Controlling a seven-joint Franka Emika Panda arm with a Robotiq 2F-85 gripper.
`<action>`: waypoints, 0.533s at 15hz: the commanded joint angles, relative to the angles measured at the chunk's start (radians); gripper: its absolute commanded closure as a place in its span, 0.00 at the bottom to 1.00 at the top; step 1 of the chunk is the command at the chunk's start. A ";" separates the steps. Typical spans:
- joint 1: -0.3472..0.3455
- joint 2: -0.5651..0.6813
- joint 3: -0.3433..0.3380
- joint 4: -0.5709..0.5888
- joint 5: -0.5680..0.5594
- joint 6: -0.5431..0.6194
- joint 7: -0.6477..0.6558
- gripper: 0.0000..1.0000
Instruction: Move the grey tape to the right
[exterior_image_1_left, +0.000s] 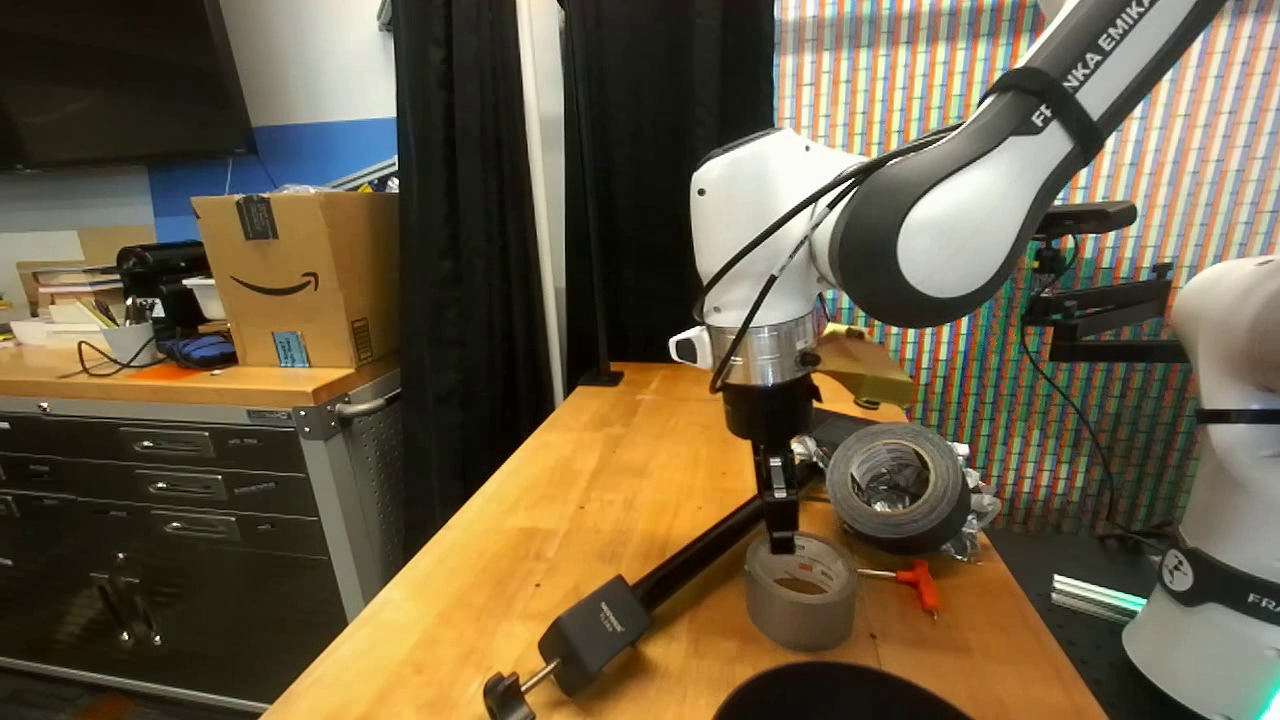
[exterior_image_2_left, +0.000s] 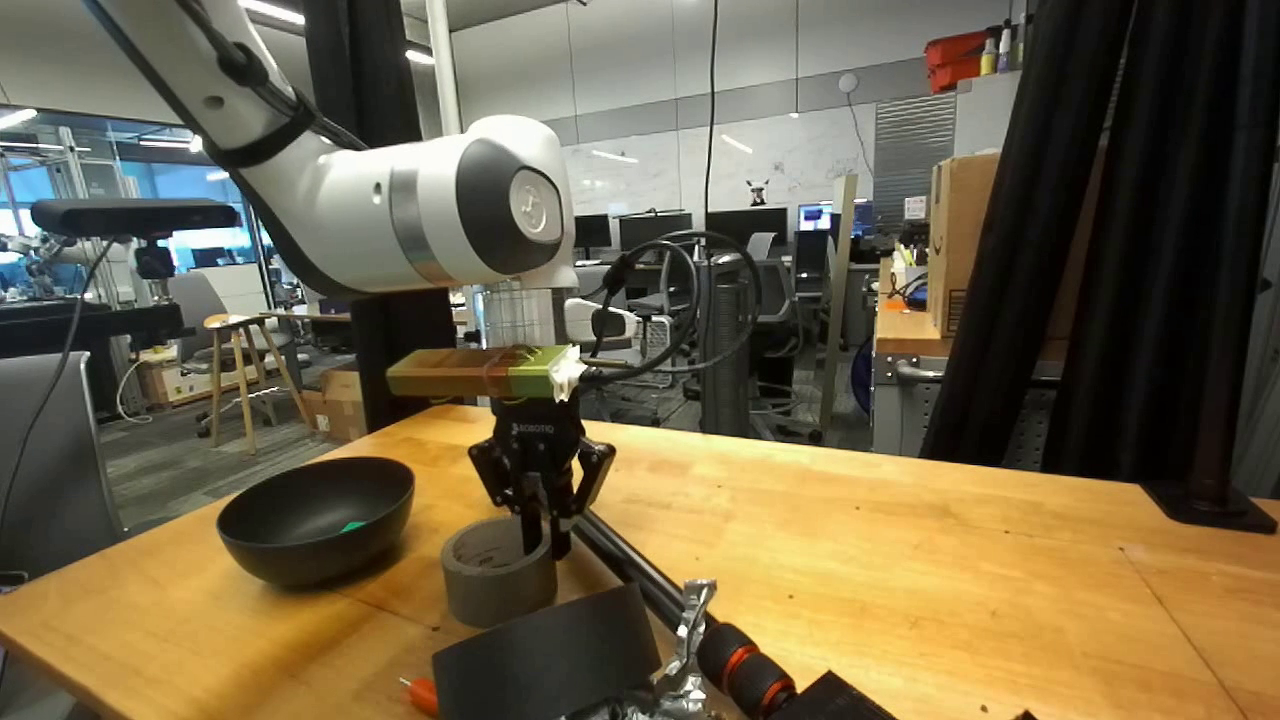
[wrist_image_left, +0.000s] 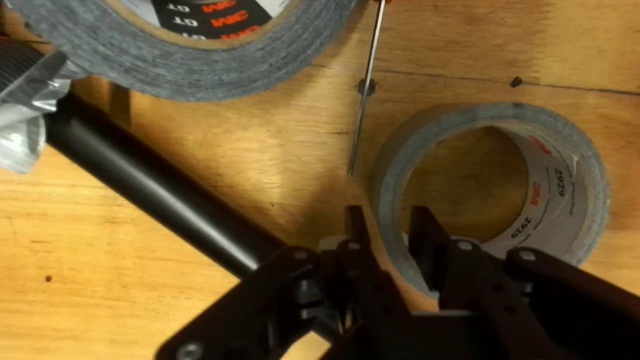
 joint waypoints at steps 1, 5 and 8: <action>-0.001 -0.041 -0.022 -0.008 0.049 0.017 -0.007 0.99; -0.012 -0.069 -0.046 -0.019 0.068 0.027 -0.007 0.97; -0.032 -0.109 -0.069 -0.022 0.059 0.028 -0.009 0.97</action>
